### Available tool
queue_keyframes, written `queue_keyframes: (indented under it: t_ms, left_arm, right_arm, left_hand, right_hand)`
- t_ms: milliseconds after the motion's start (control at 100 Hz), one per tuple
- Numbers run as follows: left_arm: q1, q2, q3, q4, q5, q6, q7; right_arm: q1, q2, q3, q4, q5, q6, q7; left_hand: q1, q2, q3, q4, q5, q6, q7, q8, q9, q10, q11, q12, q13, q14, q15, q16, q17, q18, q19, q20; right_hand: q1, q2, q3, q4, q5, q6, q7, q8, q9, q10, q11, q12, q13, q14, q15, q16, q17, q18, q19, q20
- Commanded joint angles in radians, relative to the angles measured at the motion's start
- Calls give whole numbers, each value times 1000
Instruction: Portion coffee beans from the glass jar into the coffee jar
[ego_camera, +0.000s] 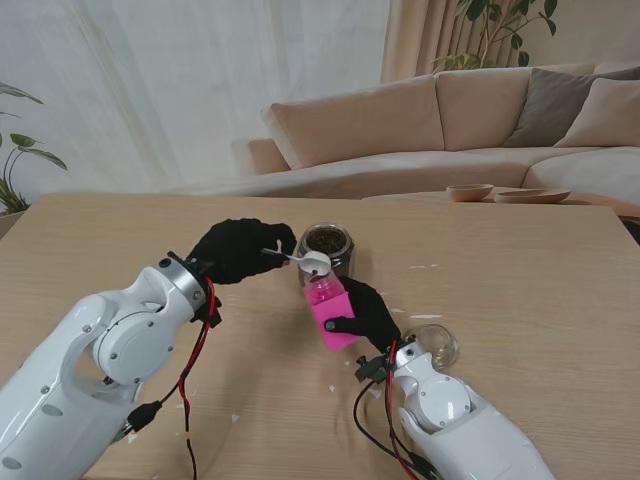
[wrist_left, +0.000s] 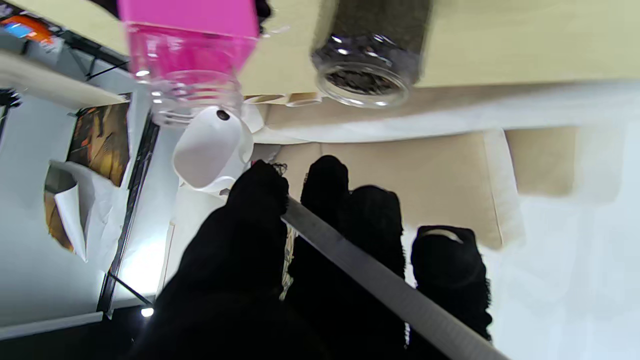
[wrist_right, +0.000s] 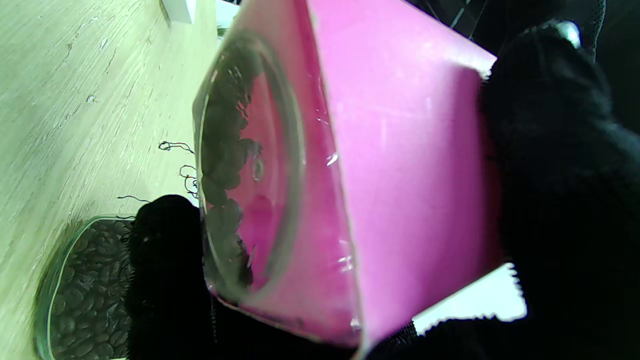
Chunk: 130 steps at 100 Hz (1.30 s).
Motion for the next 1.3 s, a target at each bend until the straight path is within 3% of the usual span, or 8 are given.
queue_keyframes:
  t_ms: [0,390,590,860,1020,1290]
  left_arm:
    - [8,-5,1,-11,-15,-1,-33]
    - [2,-6,-9,-11,-54,25,-40]
    - [-47,-4,-13,8,-179,122,-102]
    - [-124,-1,-10,68,-252,248,-159]
    - [-85,10,-55,79,-256,235,-199]
    - [48,26,-147,94,-269,201,-259]
  right_arm:
    - [-5,-4,-2,-8,1,-1,13]
    - [-4,-4,-4,-8,-2,-2,13]
    - [-5,-4,-5,-9,-3,-3,12]
    - [-10,-3,0,-18,-4,-2,8]
    - [-15,-2,5,-26,-5,-1,5]
    - [-31,0,15,-52,-18,-3,-13]
  left_hand:
    - [90,71,65,51,19,-58,100,21,-20,4,-15,-7,11,-23,8,-12,1,12,3,-13]
    - [90,69,64,51,18,-58,101,18,-19,4,-17,-6,15,-25,6,-9,1,12,3,-13]
    - [90,67,68,51,20,-53,97,12,-19,12,-18,-7,16,-19,7,-8,1,12,3,-13]
    - [90,68,71,52,18,-47,99,10,-22,16,-15,-7,11,-12,10,-5,-2,17,1,-13]
    - [90,69,69,51,16,-49,99,9,-24,13,-16,-8,5,-9,7,-6,-7,19,0,-11]
    - [90,69,70,50,15,-47,94,-2,-26,12,-34,-18,-4,7,-27,-23,-23,25,-33,-21]
  right_hand:
    - [253,193,327,45,133,-247,182,28,73,-115,94,16,58,-54,97,20,-2,-19,28,15]
    - [252,193,327,45,133,-249,181,28,72,-117,93,16,59,-54,97,20,-1,-20,28,15]
    - [252,192,327,44,134,-247,182,28,73,-114,94,16,58,-53,97,20,-1,-20,28,15]
    - [253,194,327,45,134,-247,181,28,72,-116,93,16,60,-52,98,21,-1,-20,28,14]
    - [252,194,327,45,133,-247,181,28,73,-114,94,16,59,-51,98,21,-2,-20,28,15]
    - [253,193,326,45,134,-246,181,28,73,-114,94,16,58,-52,98,21,-2,-20,28,15]
